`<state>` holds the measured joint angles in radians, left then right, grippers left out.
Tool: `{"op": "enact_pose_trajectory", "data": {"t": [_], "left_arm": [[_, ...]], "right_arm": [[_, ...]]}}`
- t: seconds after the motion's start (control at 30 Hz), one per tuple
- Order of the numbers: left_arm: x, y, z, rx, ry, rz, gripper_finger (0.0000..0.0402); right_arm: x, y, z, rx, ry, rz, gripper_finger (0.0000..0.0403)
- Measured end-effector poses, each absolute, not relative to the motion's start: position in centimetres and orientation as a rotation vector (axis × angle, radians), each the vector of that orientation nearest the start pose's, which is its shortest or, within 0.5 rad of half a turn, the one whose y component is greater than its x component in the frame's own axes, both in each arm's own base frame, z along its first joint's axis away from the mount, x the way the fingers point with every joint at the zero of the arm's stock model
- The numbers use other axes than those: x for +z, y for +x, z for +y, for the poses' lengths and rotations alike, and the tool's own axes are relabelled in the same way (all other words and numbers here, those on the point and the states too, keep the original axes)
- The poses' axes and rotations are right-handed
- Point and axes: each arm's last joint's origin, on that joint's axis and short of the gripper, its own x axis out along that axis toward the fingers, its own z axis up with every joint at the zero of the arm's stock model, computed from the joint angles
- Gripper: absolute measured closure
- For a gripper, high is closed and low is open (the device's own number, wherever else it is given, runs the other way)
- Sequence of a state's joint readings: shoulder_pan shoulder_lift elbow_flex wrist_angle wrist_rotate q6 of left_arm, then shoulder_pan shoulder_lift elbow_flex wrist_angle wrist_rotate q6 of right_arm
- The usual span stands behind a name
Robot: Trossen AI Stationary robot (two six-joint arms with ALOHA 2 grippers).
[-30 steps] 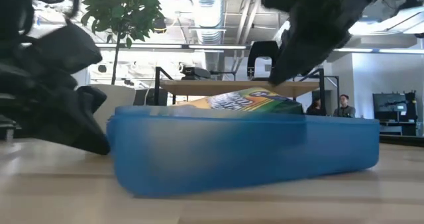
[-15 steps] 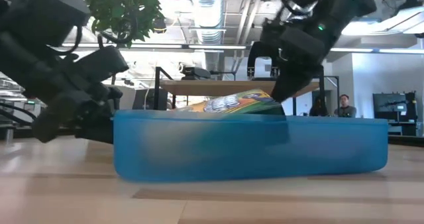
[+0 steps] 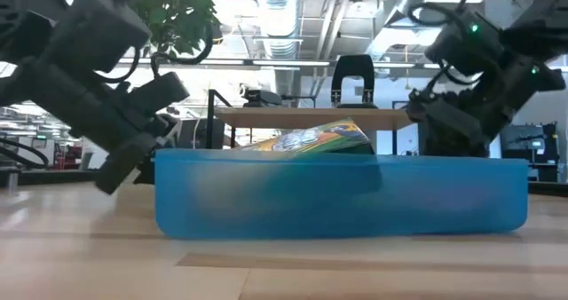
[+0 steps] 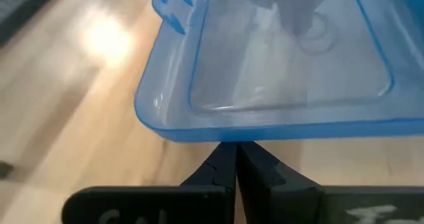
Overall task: Pack school essentials
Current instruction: Close the blue pencil box
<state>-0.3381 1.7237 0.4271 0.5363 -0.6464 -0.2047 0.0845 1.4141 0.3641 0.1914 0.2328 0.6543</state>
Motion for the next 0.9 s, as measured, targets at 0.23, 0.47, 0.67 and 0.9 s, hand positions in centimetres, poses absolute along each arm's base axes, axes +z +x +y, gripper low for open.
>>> {"op": "enact_pose_trajectory", "data": {"t": [0.23,0.47,0.67,0.9], "left_arm": [[8.8,24.9,-5.9,0.353,0.175,0.582,0.0401],[9.4,25.5,-5.8,0.309,0.192,0.533,0.0401],[9.8,25.7,-5.9,0.295,0.216,0.495,0.0401],[10.2,26.0,-6.1,0.269,0.228,0.460,0.0401]], "right_arm": [[10.0,22.7,1.3,-0.362,0.470,0.707,0.0398],[10.6,23.5,0.9,-0.264,0.471,0.623,0.0398],[11.7,24.3,0.6,-0.152,0.477,0.512,0.0398],[12.9,24.9,1.2,-0.016,0.454,0.403,0.0398]]}}
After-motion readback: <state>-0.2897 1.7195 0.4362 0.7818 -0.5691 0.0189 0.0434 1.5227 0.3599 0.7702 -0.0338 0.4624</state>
